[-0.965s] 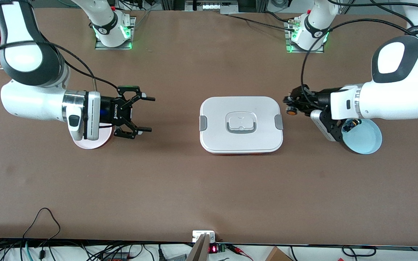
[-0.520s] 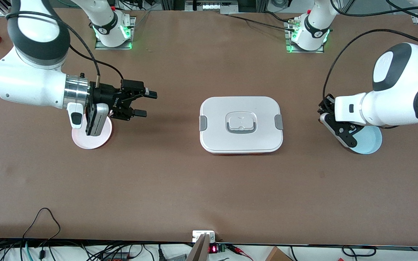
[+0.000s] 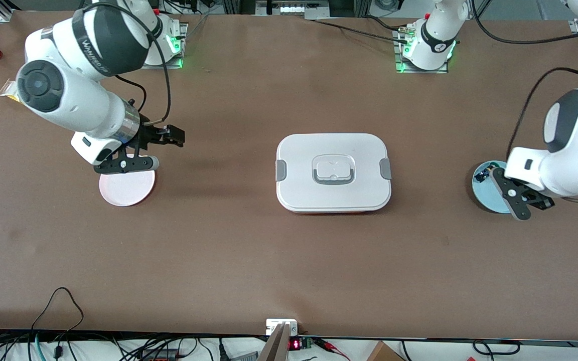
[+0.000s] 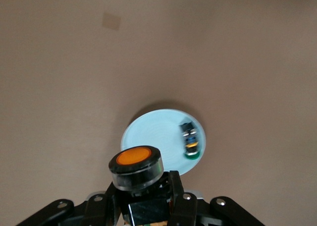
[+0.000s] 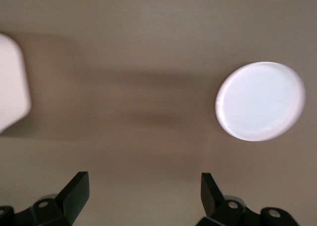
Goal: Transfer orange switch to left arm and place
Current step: 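Carry the switch with the left gripper to the light-blue dish, then lower the switch into the light-blue dish and open the left gripper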
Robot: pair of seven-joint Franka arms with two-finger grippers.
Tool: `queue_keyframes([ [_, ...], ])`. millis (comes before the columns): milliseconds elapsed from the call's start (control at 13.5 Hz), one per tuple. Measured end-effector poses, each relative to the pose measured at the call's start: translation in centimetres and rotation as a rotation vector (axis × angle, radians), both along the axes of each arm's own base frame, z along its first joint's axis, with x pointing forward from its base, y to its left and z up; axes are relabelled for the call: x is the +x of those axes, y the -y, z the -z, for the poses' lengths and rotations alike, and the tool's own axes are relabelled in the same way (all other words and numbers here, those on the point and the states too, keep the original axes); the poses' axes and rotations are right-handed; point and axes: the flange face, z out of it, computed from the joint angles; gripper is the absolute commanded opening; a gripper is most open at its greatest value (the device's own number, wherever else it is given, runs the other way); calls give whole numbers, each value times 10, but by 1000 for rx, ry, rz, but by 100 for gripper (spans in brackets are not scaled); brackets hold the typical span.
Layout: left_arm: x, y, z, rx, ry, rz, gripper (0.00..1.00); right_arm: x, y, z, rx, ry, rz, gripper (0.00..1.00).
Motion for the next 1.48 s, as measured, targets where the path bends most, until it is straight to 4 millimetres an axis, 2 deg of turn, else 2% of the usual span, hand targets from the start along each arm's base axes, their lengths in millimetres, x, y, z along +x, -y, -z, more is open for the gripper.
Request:
queue_keyframes([
  [74, 6, -22, 15, -20, 10, 51, 29, 4, 17, -6, -65, 22, 9, 100],
  [148, 11, -41, 30, -43, 17, 99, 29, 10, 43, -16, -100, 47, 43, 100],
  [297, 17, -75, 64, -93, 20, 183, 29, 21, 113, -37, -110, 77, 106, 100],
  [371, 17, -83, 82, -115, 12, 222, 29, 23, 142, -44, -108, 85, 119, 100],
  [520, 10, -88, 110, -141, -13, 248, 29, 24, 171, -55, -101, 100, 158, 100],
  [668, -2, -93, 130, -160, -40, 274, 30, 24, 183, -65, -85, 115, 173, 100],
  [891, -16, -103, 147, -185, -81, 315, 31, 18, 178, -85, -70, 145, 133, 100],
  [965, -20, -108, 152, -190, -88, 312, 32, 16, 177, -86, -63, 163, 119, 100],
  [1188, -34, -112, 173, -208, -87, 314, 32, 10, 177, -62, -40, 203, 51, 100],
  [1262, -37, -114, 179, -213, -78, 313, 32, 8, 177, -61, -33, 203, 47, 100],
  [1484, -43, -116, 192, -224, -37, 322, 32, -5, 183, -81, -32, 163, 51, 100],
])
